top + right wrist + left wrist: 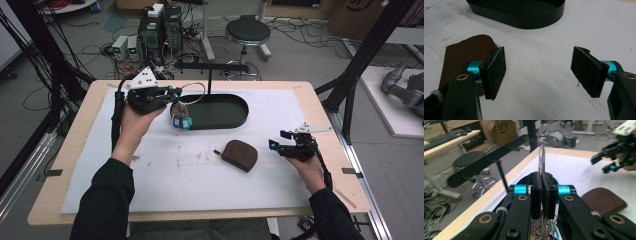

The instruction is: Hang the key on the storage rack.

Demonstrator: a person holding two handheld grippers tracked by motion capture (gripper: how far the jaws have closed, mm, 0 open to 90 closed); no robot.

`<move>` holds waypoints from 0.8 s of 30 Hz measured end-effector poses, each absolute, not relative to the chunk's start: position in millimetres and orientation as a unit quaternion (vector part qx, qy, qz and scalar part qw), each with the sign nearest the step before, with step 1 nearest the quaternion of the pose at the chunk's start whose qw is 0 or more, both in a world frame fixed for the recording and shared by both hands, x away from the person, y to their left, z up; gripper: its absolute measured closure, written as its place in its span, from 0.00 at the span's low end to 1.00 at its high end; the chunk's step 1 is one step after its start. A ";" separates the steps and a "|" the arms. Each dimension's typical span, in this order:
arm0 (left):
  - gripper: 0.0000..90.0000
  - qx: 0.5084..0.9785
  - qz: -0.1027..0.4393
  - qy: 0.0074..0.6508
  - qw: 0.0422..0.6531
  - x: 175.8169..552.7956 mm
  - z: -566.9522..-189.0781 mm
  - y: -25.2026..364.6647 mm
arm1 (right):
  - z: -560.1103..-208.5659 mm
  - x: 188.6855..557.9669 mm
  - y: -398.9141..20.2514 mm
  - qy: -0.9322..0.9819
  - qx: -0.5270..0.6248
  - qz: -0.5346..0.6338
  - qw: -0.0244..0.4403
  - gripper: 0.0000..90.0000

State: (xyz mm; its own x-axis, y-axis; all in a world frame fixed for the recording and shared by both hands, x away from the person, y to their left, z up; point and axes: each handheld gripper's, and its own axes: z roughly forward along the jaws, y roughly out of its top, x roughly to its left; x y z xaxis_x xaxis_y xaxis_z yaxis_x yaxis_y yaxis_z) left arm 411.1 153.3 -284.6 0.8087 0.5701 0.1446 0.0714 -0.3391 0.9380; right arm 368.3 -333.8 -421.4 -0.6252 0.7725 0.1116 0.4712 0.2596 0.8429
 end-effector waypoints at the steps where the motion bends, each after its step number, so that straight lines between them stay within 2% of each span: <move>1: 0.96 0.785 0.234 0.208 0.534 413.9 -284.9 154.4 | -421.3 368.3 -333.9 0.777 0.400 0.458 0.164 0.32; 7: 0.96 0.788 0.242 0.229 0.517 431.2 -286.6 160.8 | -421.4 368.6 -334.0 0.776 0.401 0.458 0.163 0.32; 24: 0.96 0.760 0.255 0.306 0.513 471.2 -302.7 171.4 | -422.8 370.4 -334.0 0.776 0.400 0.459 0.162 0.32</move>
State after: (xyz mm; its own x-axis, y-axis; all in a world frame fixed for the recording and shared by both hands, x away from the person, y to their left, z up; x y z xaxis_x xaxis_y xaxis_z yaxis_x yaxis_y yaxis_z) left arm 471.2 171.4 -302.7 0.6819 0.7277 0.0739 0.2040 -0.2863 0.9361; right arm 370.4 -334.0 -422.8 -0.6272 0.7701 0.1167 0.4731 0.2576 0.8425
